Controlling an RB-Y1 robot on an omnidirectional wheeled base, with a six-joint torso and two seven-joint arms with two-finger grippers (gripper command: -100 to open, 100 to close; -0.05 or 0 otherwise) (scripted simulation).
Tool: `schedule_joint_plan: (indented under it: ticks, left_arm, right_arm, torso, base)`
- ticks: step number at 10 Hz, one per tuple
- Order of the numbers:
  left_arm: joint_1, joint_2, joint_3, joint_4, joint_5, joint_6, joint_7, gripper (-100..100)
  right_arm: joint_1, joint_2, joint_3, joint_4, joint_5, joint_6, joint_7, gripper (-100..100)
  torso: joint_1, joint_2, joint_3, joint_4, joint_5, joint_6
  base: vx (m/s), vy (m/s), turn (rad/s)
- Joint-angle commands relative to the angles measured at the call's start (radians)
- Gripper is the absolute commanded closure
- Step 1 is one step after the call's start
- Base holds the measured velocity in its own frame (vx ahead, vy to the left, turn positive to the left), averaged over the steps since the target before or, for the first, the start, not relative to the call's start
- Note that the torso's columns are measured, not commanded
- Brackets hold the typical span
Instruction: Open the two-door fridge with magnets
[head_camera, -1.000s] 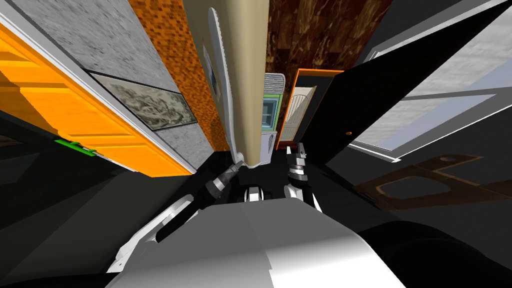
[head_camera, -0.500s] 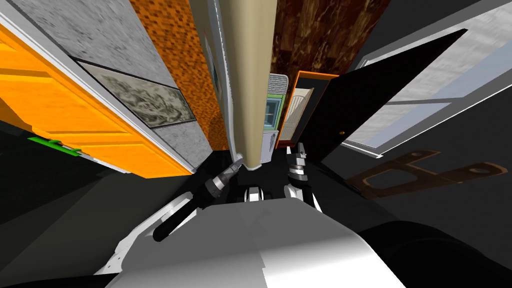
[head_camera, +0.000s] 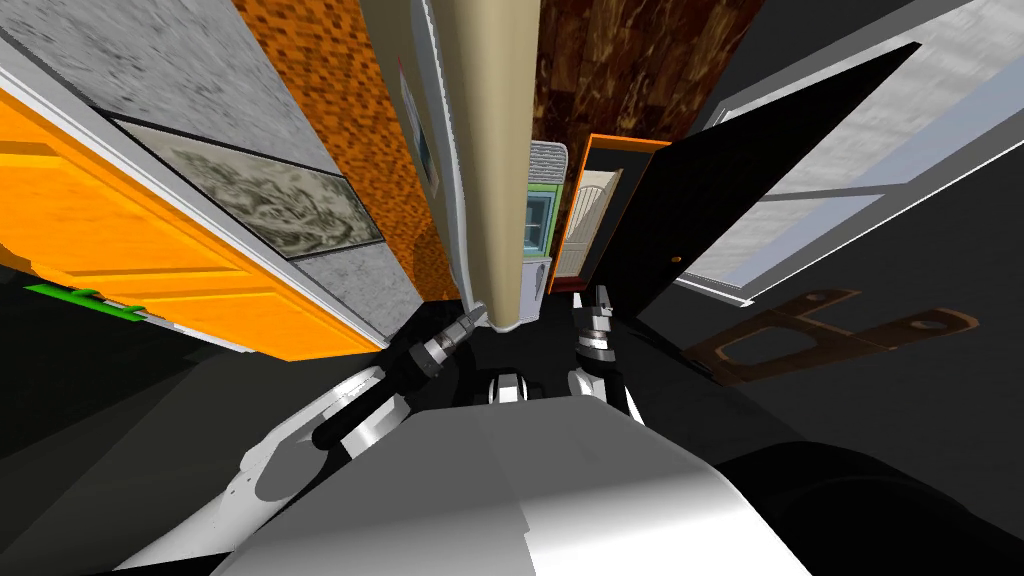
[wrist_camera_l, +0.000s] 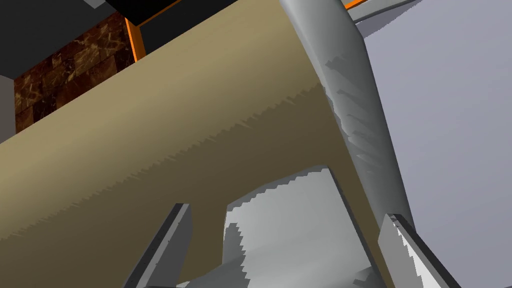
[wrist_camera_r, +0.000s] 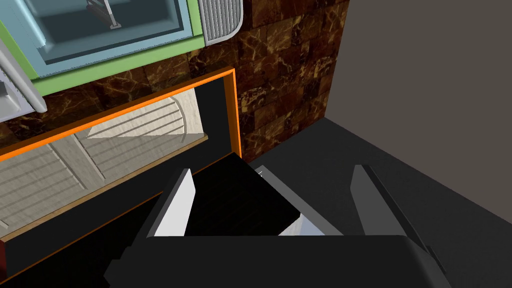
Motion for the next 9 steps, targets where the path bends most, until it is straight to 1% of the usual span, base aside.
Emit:
schedule_joint_plan:
  ticks: [1, 2, 3, 4, 5, 9]
  left_arm:
    - [-0.062, 0.025, 0.045, -0.012, 0.048, 0.061, 0.038, -100]
    - [-0.062, 0.025, 0.045, -0.012, 0.048, 0.061, 0.038, -100]
    - [-0.086, 0.035, 0.061, -0.015, 0.066, 0.082, 0.051, -100]
    - [-0.069, 0.036, 0.034, 0.002, 0.062, 0.083, 0.041, -100]
    - [-0.070, 0.037, 0.034, 0.005, 0.064, 0.089, 0.043, 0]
    - [-0.067, 0.037, 0.033, 0.008, 0.064, 0.091, 0.043, 0]
  right_arm:
    - [0.000, 0.000, 0.000, 0.000, 0.000, 0.000, 0.000, 0]
    - [0.000, 0.000, 0.000, 0.000, 0.000, 0.000, 0.000, 0]
    - [0.000, 0.000, 0.000, 0.000, 0.000, 0.000, 0.000, 0]
    - [0.000, 0.000, 0.000, 0.000, 0.000, 0.000, 0.000, 0]
    - [0.000, 0.000, 0.000, 0.000, 0.000, 0.000, 0.000, 0]
    - [0.000, 0.000, 0.000, 0.000, 0.000, 0.000, 0.000, 0]
  torso:
    - [-0.001, 0.001, -0.001, 0.004, -0.002, 0.000]
    - [-0.004, 0.002, -0.002, 0.006, -0.004, -0.001]
    - [-0.006, 0.002, -0.003, 0.007, -0.005, -0.001]
    - [-0.007, 0.001, -0.005, 0.009, -0.006, -0.001]
    - [-0.007, 0.001, -0.002, 0.005, -0.004, 0.000]
    - [-0.005, 0.000, 0.001, 0.000, -0.002, 0.001]
  base:
    - [-0.070, -0.006, -0.056]
    - [-0.044, -0.004, -0.010]
    - [-0.040, -0.008, -0.031]
    - [-0.018, -0.003, -0.013]
    - [0.000, 0.000, 0.000]
    - [0.000, 0.000, 0.000]
